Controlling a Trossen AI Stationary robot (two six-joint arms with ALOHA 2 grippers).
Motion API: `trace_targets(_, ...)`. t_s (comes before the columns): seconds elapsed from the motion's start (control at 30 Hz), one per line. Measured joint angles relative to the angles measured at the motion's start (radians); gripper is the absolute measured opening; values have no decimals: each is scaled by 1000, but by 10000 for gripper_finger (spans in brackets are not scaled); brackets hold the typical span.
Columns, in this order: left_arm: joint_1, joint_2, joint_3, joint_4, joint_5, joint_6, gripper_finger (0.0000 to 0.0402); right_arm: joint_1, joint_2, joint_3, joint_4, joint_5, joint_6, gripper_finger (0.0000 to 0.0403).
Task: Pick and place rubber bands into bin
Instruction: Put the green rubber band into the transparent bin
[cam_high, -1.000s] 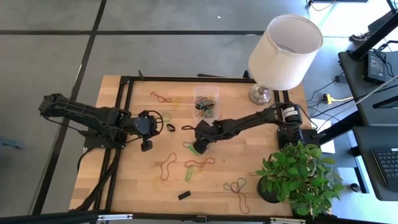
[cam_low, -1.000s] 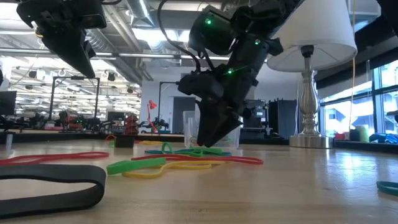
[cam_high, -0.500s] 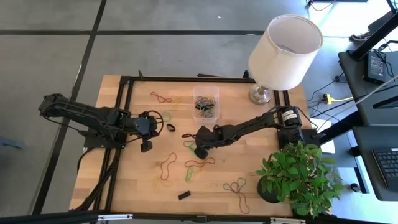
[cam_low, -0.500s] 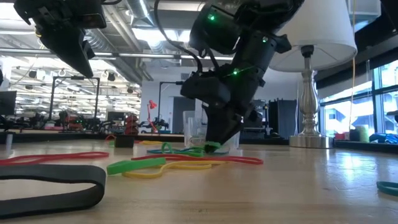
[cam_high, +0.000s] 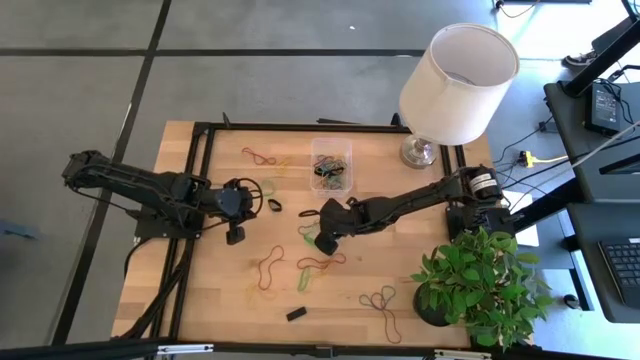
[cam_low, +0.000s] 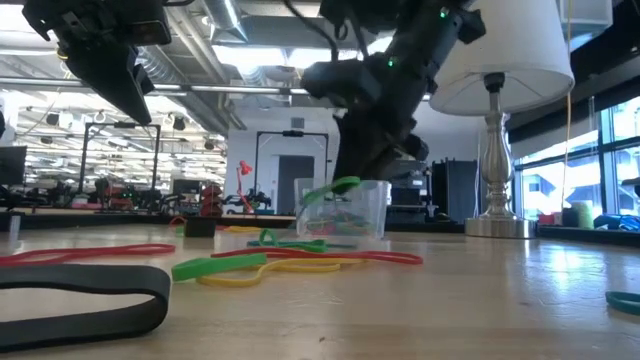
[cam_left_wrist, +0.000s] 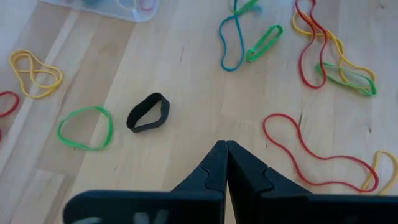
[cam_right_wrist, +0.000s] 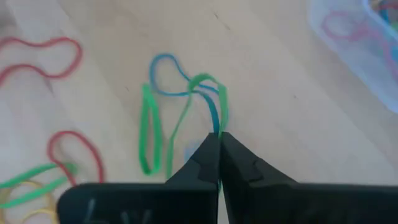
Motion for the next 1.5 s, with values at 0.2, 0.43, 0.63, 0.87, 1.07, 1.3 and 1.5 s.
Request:
trace_targets(0.2,0,0,0,0,-2,1,2,-1,-68,0,-2,46,0,4)
trace_targets(0.43,0,0,0,0,-3,19,2,6,-80,1,-4,18,30,4)
trace_targets(0.63,0,0,0,0,-3,27,2,26,-71,0,-3,1,55,5)
trace_targets(0.87,0,0,0,7,-3,55,2,5,-78,0,26,103,47,3)
trace_targets(1.07,0,0,0,33,-10,79,3,-83,-83,46,30,134,-53,3)
trace_targets(1.3,0,0,0,60,0,117,3,-224,-75,227,-107,133,-213,2)
trace_targets(1.5,6,0,0,62,-33,115,3,-345,-2,371,-284,80,-325,1)
